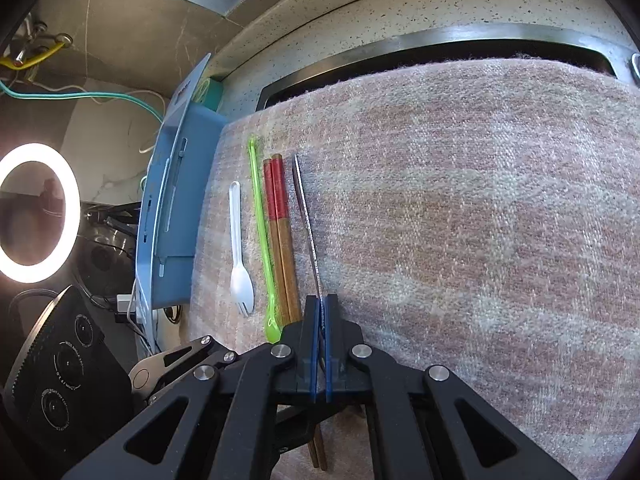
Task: Organize utensils
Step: 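Carry the metal spoon into the blue basket and open the right gripper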
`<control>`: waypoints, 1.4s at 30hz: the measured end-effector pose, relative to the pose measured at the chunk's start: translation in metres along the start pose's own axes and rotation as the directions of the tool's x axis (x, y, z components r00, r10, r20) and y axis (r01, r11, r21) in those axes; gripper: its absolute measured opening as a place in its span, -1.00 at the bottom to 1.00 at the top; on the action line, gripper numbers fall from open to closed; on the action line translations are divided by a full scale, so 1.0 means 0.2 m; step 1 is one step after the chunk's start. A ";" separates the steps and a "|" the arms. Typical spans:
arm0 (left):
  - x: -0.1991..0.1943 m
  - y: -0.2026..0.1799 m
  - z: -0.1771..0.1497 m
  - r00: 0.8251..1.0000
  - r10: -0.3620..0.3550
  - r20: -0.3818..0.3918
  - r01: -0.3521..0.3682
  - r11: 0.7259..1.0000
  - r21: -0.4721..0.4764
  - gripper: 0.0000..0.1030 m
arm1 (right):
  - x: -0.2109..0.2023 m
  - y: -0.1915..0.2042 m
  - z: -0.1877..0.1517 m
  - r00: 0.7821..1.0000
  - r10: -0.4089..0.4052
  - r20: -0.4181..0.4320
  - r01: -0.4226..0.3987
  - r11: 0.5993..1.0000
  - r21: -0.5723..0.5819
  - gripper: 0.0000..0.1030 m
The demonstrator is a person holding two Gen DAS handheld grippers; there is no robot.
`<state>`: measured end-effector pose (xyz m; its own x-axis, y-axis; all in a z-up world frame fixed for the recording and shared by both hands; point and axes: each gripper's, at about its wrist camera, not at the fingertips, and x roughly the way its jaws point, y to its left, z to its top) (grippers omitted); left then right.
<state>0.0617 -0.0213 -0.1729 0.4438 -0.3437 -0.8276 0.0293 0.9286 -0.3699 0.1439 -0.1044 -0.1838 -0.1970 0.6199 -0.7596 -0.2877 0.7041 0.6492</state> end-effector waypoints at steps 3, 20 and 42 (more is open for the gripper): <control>0.04 0.03 0.00 1.000 -0.002 -0.022 0.002 1.000 -0.003 -0.26 | -0.01 -0.01 0.00 1.000 0.014 -0.003 -0.014 1.000 0.009 -0.96; -0.08 0.06 -0.03 0.999 0.006 0.036 -0.006 1.000 -0.002 -0.27 | -0.05 0.07 -0.03 0.997 0.068 0.024 -0.069 0.997 0.025 -0.97; -0.66 0.58 0.05 0.973 0.151 0.176 -0.154 0.988 0.000 -0.27 | 0.20 0.82 0.12 0.981 0.191 0.039 -0.185 0.975 -0.121 -0.97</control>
<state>0.0149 0.1333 -0.1021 0.5938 -0.1693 -0.7866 -0.0394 0.9703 -0.2386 0.1110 0.0437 -0.1070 -0.2112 0.7558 -0.6198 -0.3574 0.5305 0.7687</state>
